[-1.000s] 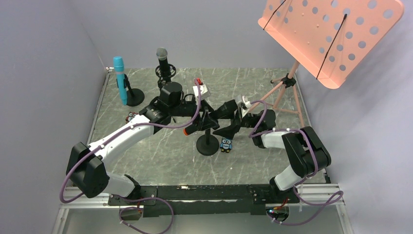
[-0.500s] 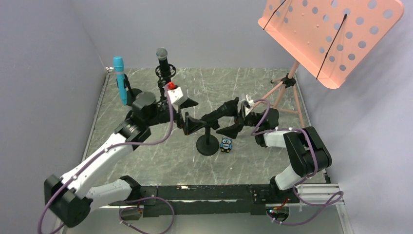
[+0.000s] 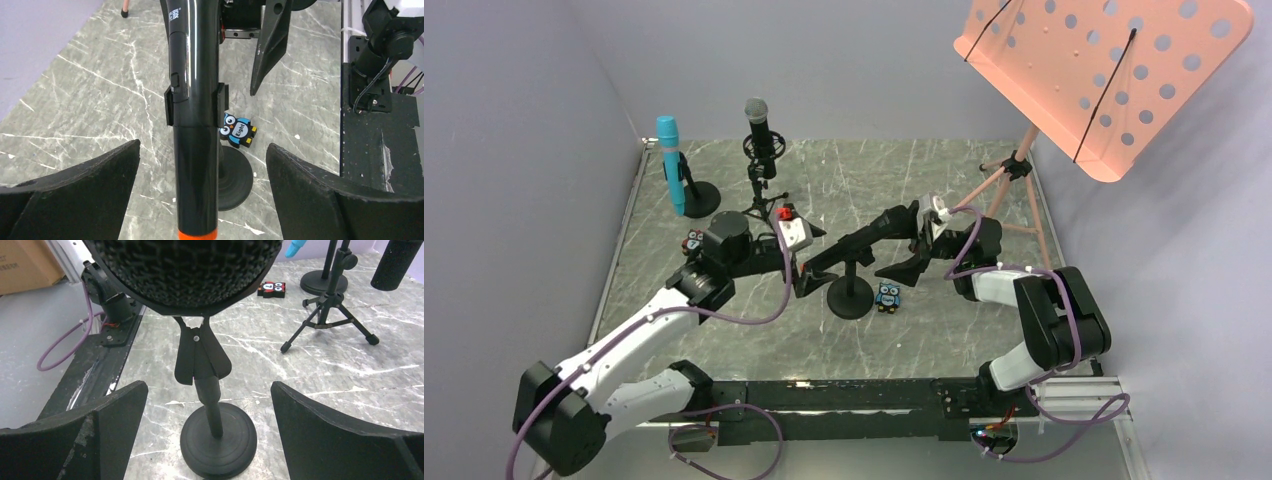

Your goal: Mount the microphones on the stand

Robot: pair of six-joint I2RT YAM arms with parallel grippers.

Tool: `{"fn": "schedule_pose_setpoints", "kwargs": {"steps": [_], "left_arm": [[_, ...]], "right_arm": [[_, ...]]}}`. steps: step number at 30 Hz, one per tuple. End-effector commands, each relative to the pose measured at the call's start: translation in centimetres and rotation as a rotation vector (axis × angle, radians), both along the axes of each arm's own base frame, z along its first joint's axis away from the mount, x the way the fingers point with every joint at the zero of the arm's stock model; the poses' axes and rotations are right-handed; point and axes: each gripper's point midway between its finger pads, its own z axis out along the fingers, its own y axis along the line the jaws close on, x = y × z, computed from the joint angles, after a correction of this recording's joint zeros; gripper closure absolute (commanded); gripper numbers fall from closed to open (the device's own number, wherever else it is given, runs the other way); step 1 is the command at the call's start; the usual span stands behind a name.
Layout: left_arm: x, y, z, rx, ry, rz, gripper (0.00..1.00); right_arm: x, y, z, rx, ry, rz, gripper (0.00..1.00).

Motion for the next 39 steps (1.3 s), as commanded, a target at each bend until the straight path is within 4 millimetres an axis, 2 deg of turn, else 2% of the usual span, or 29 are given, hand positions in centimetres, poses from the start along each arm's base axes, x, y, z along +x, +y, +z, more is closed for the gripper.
{"fn": "schedule_pose_setpoints", "kwargs": {"steps": [1,4,9,13,18,21,24,27,30,35,39], "left_arm": [[1.2,-1.7,2.3,-0.016,-0.08,-0.053,0.01],[2.0,-2.6,1.9,0.001,-0.067,-0.058,0.01],[2.1,-4.2,1.2,0.02,-0.059,-0.07,0.01],[2.5,-4.8,0.9,0.034,-0.051,-0.055,0.08],[2.9,-5.1,1.2,0.029,-0.04,-0.04,0.26],[2.9,-5.3,1.4,0.025,-0.033,-0.044,0.32],[2.9,-5.4,1.5,0.025,-0.028,-0.046,0.51],[2.9,-5.4,1.7,0.025,-0.027,-0.052,0.77],[2.8,-5.4,2.3,0.019,-0.041,-0.051,0.87],[4.1,-4.5,4.4,-0.006,-0.11,0.023,0.95],[6.7,-3.4,6.2,-0.032,-0.153,0.098,0.96]], "right_arm": [[-0.3,-0.4,0.8,0.003,-0.072,0.013,0.0],[-0.2,-0.5,0.9,0.005,-0.074,0.007,0.0],[-0.3,-0.6,1.0,0.012,-0.065,0.01,0.0],[-0.4,-0.7,1.1,0.023,-0.061,0.018,0.0],[-0.8,-0.8,1.5,0.035,-0.073,0.032,0.0],[-0.8,-0.8,1.5,0.041,-0.069,0.035,0.0],[-0.8,-0.9,1.5,0.044,-0.064,0.037,0.0],[-0.7,-0.9,1.5,0.045,-0.063,0.033,0.0],[-0.7,-0.9,1.6,0.046,-0.063,0.029,0.0],[-0.6,-1.0,1.7,0.048,-0.063,0.024,0.0],[-0.5,-1.1,1.6,0.047,-0.061,0.024,0.0]]}}
